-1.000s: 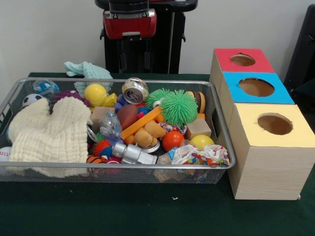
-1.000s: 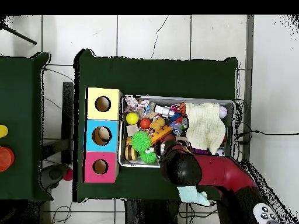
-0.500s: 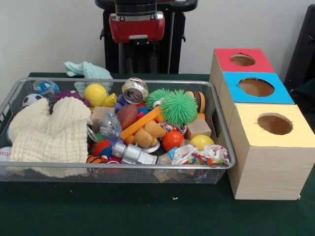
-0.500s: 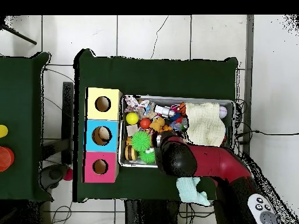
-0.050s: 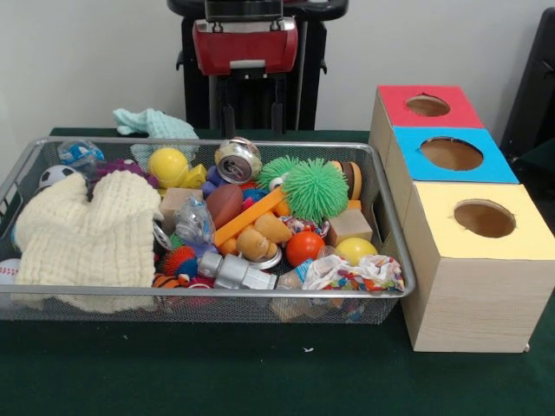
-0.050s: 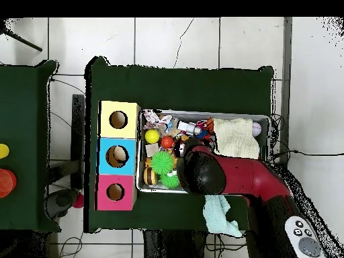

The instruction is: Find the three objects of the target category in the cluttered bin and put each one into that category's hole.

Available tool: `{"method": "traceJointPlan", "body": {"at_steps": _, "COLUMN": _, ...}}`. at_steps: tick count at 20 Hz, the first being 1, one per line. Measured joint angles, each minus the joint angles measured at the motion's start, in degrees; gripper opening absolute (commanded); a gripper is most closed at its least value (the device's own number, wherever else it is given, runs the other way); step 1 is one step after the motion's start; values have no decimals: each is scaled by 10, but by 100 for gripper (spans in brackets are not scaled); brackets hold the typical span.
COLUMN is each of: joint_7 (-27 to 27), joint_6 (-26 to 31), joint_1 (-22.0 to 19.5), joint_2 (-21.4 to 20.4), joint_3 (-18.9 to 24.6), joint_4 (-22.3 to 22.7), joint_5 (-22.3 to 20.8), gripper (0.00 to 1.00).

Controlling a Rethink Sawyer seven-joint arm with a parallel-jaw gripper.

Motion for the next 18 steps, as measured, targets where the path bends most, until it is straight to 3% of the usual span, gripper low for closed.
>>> {"method": "traceJointPlan", "body": {"at_steps": 8, "joint_7": 0, "joint_6": -16, "joint_1": 2, "joint_2": 20, "joint_3": -2, "joint_4": -12, "joint_5": 0, "gripper": 100}}
{"method": "traceJointPlan", "body": {"at_steps": 18, "joint_7": 0, "joint_6": -148, "joint_1": 30, "joint_2": 89, "joint_3": -34, "joint_4": -13, "joint_5": -19, "gripper": 100}}
